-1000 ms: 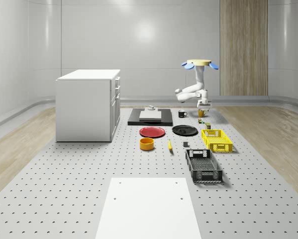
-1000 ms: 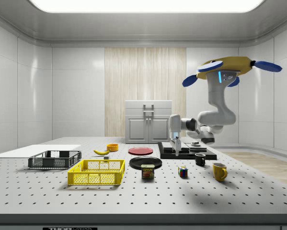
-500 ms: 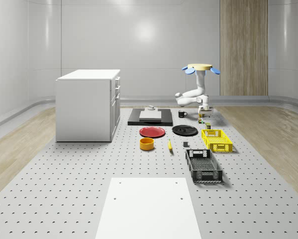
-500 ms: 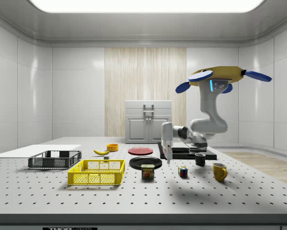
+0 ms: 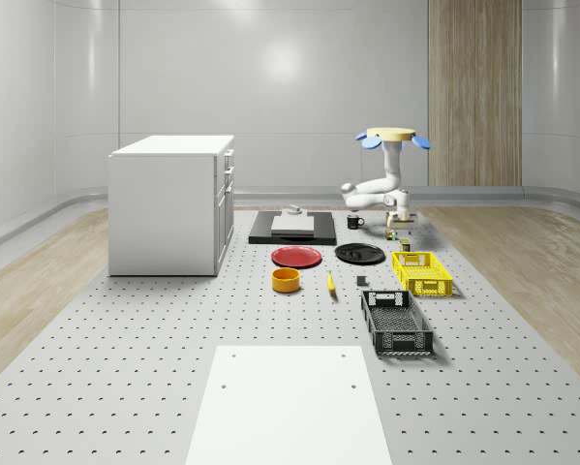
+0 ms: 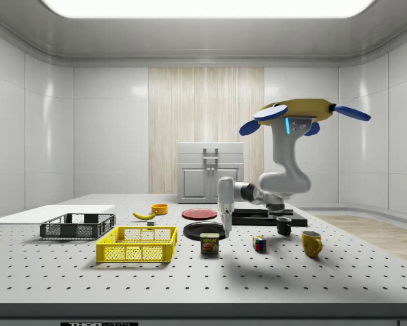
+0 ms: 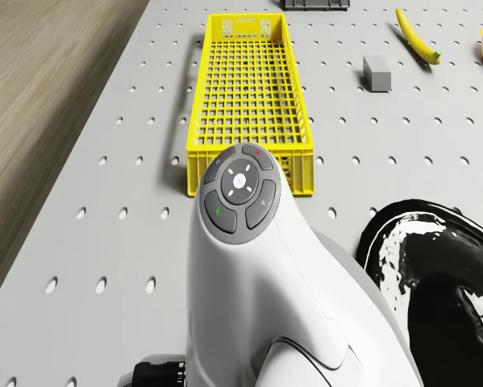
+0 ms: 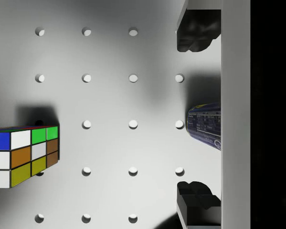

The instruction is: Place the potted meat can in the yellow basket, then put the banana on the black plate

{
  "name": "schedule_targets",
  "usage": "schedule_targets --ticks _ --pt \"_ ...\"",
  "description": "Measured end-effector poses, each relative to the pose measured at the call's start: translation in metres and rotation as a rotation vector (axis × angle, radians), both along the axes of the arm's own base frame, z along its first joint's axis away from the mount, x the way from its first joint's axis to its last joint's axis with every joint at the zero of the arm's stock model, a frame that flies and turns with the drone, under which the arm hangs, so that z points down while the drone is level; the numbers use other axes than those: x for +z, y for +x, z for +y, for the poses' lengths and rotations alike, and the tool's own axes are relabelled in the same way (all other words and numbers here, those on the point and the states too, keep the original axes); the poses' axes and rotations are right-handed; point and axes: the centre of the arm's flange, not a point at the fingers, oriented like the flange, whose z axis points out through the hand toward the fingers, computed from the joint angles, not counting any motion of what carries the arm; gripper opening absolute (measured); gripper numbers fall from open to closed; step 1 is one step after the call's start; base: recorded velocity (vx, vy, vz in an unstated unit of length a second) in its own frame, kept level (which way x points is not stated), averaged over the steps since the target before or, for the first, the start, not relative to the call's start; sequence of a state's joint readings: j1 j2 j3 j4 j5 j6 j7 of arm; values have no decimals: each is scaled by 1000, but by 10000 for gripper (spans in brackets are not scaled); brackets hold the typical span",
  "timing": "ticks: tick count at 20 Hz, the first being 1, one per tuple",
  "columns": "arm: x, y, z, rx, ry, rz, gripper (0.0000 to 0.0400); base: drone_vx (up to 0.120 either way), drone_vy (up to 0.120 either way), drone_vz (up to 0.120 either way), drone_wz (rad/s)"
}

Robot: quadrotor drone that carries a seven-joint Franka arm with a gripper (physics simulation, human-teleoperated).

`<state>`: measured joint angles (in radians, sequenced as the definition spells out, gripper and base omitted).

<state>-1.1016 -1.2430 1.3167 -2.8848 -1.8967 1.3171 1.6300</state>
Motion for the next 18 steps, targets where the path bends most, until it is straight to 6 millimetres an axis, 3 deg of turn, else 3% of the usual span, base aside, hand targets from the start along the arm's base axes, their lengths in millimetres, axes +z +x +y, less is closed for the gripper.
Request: schedule_targets --ticks 13,18 --pt "0 0 0 0 0 0 400 120 -12 0 0" --pt "2 0 0 0 0 0 400 8 0 0 0"
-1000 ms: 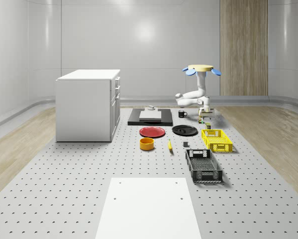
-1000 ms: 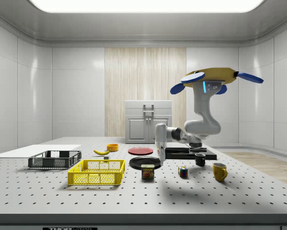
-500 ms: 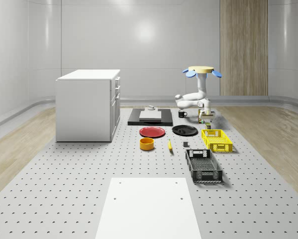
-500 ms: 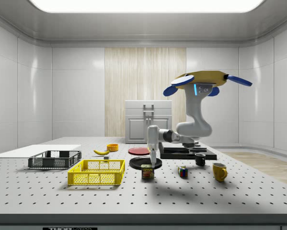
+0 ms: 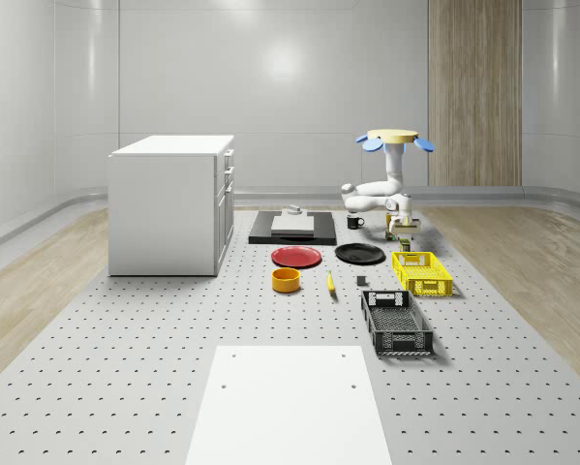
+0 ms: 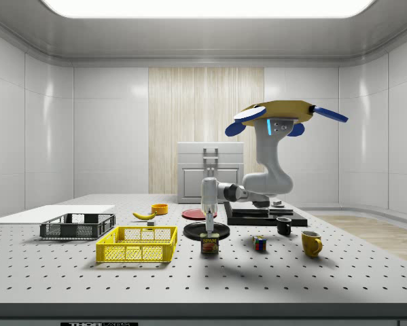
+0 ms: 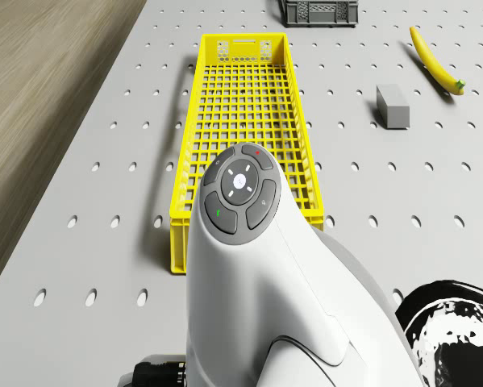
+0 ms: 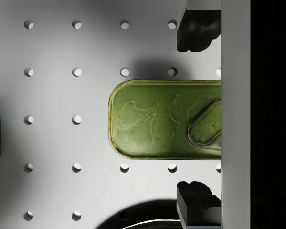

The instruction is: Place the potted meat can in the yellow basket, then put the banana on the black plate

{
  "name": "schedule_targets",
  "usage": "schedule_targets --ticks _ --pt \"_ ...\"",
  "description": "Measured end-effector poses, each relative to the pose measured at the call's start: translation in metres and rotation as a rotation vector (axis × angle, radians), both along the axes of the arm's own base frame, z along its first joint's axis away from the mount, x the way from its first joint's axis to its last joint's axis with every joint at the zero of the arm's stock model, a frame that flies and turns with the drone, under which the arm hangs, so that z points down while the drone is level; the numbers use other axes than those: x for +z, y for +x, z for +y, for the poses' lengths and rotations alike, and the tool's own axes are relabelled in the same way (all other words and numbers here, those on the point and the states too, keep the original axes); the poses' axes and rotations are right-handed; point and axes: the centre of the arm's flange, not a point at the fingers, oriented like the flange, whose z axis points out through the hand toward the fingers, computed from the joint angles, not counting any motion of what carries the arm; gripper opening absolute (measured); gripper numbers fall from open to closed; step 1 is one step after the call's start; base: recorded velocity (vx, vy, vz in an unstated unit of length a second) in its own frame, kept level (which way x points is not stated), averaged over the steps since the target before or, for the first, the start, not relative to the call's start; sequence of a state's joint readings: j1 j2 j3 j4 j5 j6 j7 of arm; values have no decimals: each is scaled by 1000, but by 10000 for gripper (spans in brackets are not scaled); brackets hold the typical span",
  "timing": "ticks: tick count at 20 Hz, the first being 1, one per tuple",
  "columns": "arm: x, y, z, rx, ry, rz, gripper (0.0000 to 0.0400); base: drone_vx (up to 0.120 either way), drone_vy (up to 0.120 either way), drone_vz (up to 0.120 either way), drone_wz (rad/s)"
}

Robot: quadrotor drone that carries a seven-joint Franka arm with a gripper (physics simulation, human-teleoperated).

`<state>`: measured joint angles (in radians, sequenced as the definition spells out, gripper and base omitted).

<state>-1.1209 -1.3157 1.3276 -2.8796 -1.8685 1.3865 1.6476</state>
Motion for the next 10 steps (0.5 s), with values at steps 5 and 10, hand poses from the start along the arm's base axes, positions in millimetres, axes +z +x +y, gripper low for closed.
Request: schedule_targets --ticks 5,10 --pt "15 0 0 0 0 0 400 0 0 0 0" --pt "24 0 0 0 0 0 400 0 0 0 0"
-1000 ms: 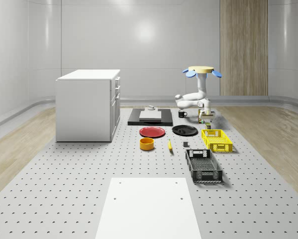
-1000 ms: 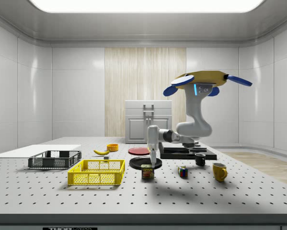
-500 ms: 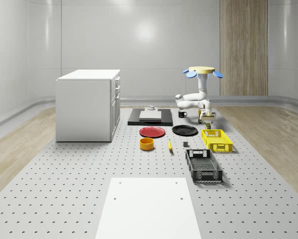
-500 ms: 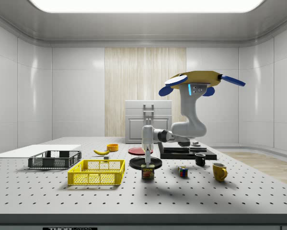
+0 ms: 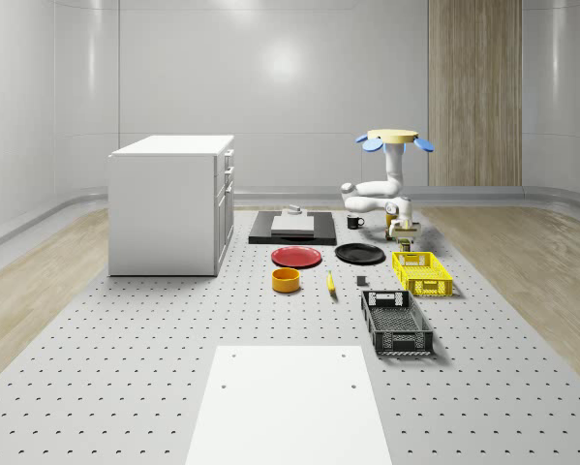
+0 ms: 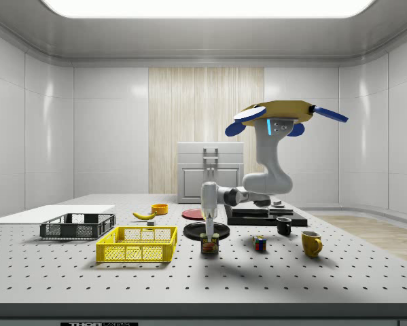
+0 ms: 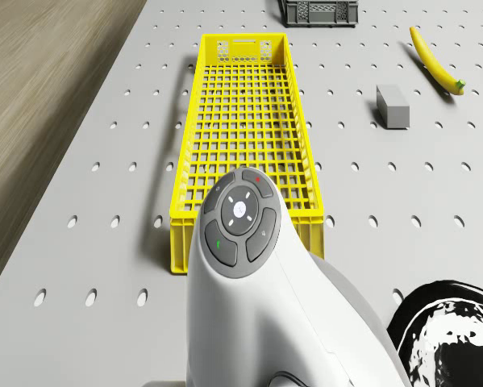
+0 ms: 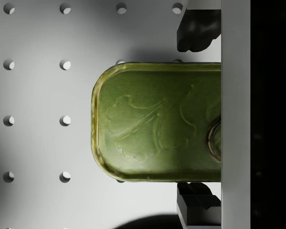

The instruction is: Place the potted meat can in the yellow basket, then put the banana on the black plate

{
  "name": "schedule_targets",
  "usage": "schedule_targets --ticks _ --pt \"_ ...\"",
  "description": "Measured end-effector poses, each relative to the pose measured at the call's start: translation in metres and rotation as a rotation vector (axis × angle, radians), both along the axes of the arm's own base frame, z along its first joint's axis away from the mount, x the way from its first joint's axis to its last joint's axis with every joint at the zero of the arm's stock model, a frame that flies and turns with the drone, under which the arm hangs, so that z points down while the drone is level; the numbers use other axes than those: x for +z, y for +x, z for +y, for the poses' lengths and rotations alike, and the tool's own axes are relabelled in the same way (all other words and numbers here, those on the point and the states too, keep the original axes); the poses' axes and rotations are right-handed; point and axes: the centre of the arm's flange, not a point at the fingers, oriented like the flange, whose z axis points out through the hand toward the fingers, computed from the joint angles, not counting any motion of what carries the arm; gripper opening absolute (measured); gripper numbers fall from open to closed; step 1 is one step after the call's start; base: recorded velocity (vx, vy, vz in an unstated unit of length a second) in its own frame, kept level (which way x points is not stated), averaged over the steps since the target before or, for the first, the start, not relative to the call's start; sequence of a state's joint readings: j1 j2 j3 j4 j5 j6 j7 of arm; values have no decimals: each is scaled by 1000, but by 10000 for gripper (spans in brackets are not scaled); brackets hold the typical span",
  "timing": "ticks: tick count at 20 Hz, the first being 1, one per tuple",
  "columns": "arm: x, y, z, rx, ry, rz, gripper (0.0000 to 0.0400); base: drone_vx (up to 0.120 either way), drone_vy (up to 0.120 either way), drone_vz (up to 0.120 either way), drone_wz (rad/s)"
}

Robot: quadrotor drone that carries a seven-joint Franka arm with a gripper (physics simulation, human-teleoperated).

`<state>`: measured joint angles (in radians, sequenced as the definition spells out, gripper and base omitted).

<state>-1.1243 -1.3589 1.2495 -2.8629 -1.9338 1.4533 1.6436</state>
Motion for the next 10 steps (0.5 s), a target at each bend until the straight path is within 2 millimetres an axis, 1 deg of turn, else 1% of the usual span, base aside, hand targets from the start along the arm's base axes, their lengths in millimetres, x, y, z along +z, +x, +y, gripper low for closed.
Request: schedule_targets --ticks 5,6,7,9,10 --pt "4 0 0 0 0 0 400 0 0 0 0" --pt "5 0 0 0 0 0 388 0 0 0 0" --pt "5 0 0 0 0 0 358 0 0 0 0" --pt "6 0 0 0 0 0 315 0 0 0 0" --pt "6 0 0 1 -1 0 307 0 0 0 0"
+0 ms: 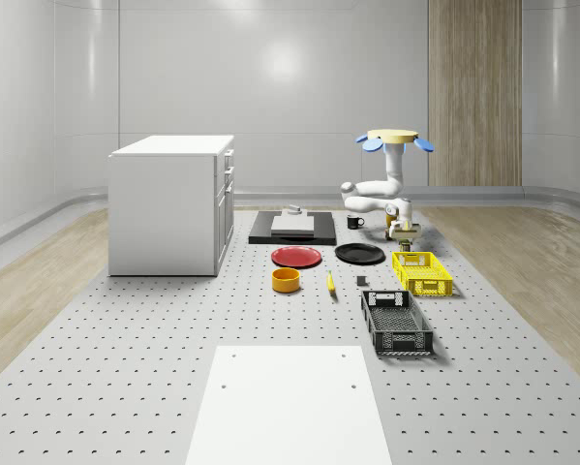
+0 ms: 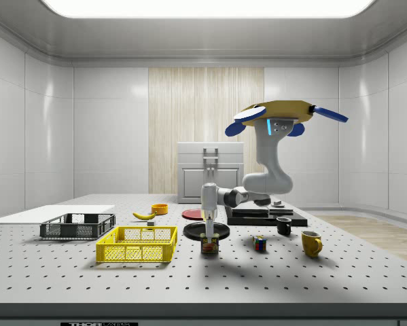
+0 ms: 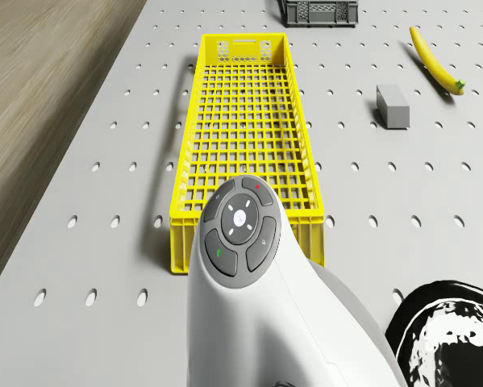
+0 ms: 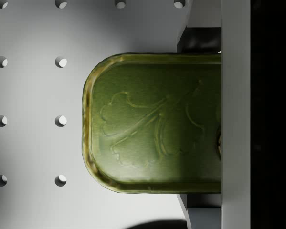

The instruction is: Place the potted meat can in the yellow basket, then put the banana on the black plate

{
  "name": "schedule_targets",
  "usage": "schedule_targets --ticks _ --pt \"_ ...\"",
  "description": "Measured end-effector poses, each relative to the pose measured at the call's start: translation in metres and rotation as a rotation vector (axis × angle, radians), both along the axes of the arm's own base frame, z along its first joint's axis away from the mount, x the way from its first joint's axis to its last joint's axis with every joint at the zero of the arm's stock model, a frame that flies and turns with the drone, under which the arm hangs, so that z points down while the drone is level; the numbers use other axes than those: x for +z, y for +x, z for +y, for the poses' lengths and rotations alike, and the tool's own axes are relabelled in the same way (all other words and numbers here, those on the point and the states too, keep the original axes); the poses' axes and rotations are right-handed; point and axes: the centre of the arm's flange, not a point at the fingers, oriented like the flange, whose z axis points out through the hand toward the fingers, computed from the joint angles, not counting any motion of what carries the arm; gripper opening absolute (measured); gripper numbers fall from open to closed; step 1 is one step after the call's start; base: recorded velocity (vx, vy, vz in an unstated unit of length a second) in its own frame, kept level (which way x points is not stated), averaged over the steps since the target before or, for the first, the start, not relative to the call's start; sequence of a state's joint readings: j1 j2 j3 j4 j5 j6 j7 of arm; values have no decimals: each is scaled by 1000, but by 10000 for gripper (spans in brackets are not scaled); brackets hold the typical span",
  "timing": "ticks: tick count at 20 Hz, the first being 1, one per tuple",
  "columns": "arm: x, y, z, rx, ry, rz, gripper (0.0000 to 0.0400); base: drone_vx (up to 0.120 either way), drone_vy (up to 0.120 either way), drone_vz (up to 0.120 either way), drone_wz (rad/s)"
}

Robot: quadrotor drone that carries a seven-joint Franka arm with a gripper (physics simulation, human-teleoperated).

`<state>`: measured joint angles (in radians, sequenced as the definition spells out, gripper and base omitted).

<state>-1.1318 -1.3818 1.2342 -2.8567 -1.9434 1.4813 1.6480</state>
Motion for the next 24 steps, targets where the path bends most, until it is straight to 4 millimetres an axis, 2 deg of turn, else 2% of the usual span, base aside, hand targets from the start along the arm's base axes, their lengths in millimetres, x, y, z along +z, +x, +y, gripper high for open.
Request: schedule_targets --ticks 6,14,19,24 --pt "-5 0 0 -2 -3 1 291 0 0 0 0" --pt "-25 0 0 -1 -5 2 291 5 0 115 0" --pt "-29 0 0 -1 -5 2 291 120 0 120 0" --pt "-31 0 0 -1 -5 2 291 120 0 0 0"
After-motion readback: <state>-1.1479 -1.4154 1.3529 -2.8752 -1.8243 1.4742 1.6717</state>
